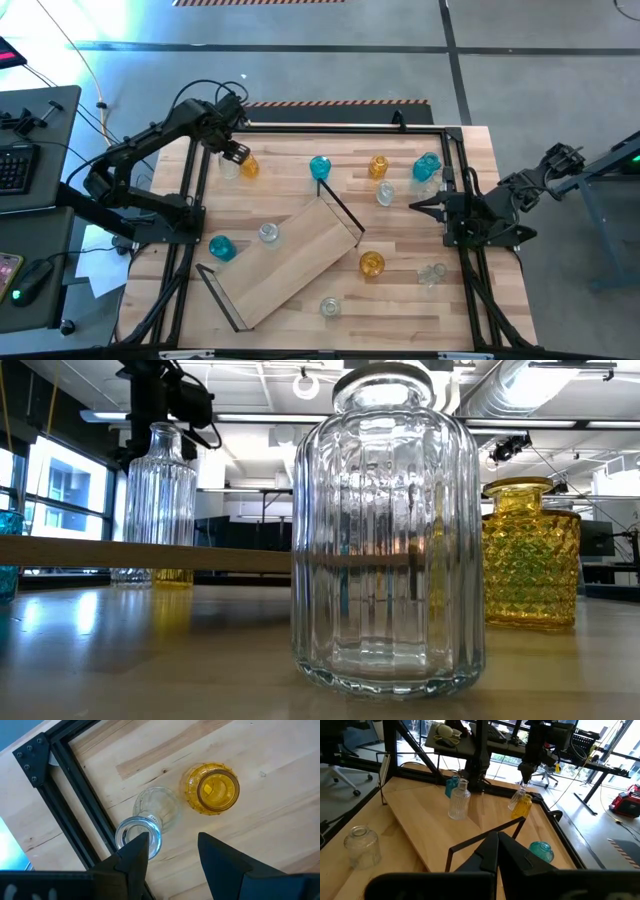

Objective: Sort vases onto shelf
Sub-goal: Put the transparent vase on the shelf aligned with the other transparent vase

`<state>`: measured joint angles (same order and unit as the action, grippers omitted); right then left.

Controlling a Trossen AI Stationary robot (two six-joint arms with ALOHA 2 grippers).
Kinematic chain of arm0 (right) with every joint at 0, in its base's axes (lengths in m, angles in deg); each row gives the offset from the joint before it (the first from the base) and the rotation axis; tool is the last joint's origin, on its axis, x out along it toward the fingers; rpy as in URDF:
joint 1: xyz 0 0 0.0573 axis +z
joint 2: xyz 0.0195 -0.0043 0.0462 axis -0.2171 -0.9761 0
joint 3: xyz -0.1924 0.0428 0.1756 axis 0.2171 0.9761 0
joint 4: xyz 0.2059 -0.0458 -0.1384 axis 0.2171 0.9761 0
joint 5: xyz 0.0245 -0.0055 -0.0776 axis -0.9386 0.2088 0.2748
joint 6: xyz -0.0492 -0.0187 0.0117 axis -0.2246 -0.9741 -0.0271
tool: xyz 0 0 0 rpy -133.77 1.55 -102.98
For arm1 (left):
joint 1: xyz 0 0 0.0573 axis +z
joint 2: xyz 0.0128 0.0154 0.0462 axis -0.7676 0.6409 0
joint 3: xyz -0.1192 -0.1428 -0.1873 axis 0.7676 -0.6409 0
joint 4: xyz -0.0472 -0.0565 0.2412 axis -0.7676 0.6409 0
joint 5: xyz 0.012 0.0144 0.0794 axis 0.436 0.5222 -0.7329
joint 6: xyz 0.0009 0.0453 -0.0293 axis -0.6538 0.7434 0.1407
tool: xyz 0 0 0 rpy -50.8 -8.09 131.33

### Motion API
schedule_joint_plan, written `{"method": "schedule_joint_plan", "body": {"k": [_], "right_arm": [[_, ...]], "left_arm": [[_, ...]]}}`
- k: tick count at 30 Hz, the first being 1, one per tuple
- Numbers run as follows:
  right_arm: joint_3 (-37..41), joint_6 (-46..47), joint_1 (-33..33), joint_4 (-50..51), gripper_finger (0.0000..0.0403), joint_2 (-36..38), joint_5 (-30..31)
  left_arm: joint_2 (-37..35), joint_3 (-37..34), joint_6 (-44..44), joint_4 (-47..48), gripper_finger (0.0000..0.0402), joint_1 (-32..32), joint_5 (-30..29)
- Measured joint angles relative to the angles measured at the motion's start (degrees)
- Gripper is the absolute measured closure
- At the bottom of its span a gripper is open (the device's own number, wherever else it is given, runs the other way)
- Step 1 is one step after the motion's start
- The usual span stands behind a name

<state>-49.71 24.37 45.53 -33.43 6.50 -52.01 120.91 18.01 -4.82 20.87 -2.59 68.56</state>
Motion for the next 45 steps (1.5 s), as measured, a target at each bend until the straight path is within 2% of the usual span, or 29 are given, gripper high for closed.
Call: {"method": "schedule_joint_plan", "body": {"k": [10, 19, 23, 30, 45], "right_arm": [[0.0, 0.02, 0.0, 0.0, 0.0402, 0.0, -1.17], [0.0, 0.0, 0.0, -0.05, 0.0402, 0.0, -1.33], [0.0, 0.01, 0.0, -0.06, 0.0402, 0.0, -1.32], [0.0, 0.02, -0.01, -0.07, 0.0402, 0.0, -1.31], [0.0, -0.52, 0.0, -0.18, 0.0402, 0.0, -1.29]], "left_arm": [[-0.22, -6.38, -0.43, -3.0, 0.0241, 0.03, -0.72], [-0.88, -7.05, 1.15, -3.69, 0.0246, 0.07, -0.25], [-1.8, -7.2, 1.14, -3.41, 0.028, 0.08, -0.02], [-3.34, -7.37, 0.65, -2.38, 0.0379, 0.07, 0.2], [-8.69, -7.38, -1.66, 4.43, 0.0385, 0.01, 0.75]]}}
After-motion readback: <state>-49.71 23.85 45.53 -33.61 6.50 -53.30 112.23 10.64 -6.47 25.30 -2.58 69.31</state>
